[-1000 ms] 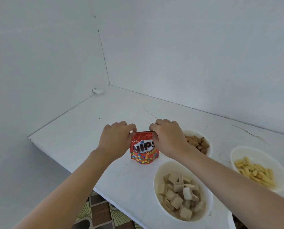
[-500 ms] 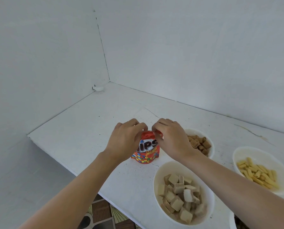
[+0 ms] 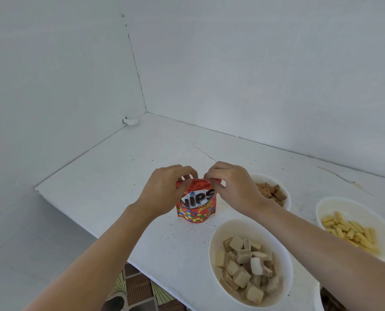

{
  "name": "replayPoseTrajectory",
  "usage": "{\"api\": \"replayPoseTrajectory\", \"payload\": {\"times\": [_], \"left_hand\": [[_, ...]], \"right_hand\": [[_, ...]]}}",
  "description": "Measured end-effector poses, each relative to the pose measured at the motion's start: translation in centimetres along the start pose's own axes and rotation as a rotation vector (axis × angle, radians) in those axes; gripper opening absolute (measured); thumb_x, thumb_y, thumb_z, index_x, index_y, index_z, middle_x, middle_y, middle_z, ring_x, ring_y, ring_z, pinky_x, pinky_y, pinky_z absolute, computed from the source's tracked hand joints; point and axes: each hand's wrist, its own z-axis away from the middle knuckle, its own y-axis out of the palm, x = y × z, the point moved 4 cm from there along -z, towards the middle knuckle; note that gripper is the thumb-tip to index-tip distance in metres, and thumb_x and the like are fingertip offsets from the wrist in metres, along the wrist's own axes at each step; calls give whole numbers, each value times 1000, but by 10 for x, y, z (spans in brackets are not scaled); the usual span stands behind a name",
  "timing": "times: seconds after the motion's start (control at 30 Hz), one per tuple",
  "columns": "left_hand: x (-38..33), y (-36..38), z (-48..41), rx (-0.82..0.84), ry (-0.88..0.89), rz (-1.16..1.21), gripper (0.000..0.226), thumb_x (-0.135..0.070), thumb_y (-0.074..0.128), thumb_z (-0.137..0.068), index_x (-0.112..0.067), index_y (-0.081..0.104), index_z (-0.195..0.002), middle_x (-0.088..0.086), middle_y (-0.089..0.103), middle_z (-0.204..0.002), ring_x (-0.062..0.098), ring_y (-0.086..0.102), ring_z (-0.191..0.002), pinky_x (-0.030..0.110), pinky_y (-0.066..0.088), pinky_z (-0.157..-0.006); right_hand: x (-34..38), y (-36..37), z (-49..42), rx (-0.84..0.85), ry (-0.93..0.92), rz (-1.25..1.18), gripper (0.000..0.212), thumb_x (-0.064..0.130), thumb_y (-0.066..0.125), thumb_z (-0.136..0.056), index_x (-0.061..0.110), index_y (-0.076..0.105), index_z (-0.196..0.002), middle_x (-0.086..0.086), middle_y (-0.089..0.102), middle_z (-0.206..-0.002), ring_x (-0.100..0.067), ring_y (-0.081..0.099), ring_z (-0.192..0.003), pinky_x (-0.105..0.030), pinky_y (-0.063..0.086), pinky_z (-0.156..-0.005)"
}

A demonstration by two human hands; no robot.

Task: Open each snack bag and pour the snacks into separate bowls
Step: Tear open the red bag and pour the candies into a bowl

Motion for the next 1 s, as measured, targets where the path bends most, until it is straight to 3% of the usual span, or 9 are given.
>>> {"api": "replayPoseTrajectory", "payload": {"times": [0.23, 0.33, 0.53, 0.77, 1.0], "left_hand": [[1, -3, -2, 58, -67, 66, 14, -19, 62, -98, -23, 75, -103, -7, 75, -97, 10, 67, -83, 23, 54, -74], [2, -2, -3, 70, -102, 112, 13, -19, 62, -97, -24, 73, -101, -8, 72, -94, 9, 67, -82, 19, 51, -71], [2, 0, -4, 74, -109, 128, 12, -20, 63, -96, -27, 72, -99, -10, 71, -92, 8, 67, -81, 23, 54, -71], [2, -1, -6, 85, -120, 142, 11, -21, 64, -96, -29, 72, -99, -11, 72, -90, 6, 68, -82, 24, 57, -73], [5, -6, -9, 168, -176, 146, 11, -32, 60, -99, -29, 70, -101, -13, 68, -93, 5, 66, -82, 17, 48, -64]], "right_hand": [[5, -3, 1, -35, -104, 92, 16, 2, 73, -84, 17, 79, -88, 6, 75, -87, -7, 60, -80, -27, 43, -70], [3, -3, 0, -27, -143, 112, 16, 2, 73, -83, 16, 79, -87, 6, 77, -85, -12, 68, -78, -30, 47, -73], [2, -4, -4, 3, -92, 63, 12, 7, 71, -87, 15, 79, -88, 5, 77, -88, -13, 69, -81, -29, 43, -78], [-3, 5, -12, 113, -11, 46, 2, 17, 70, -89, 18, 68, -89, 8, 67, -90, -11, 57, -86, -39, 49, -81], [2, 5, -10, 45, -100, 149, 7, 10, 68, -90, 17, 71, -90, 5, 58, -98, -18, 52, -95, -37, 43, -80]]}}
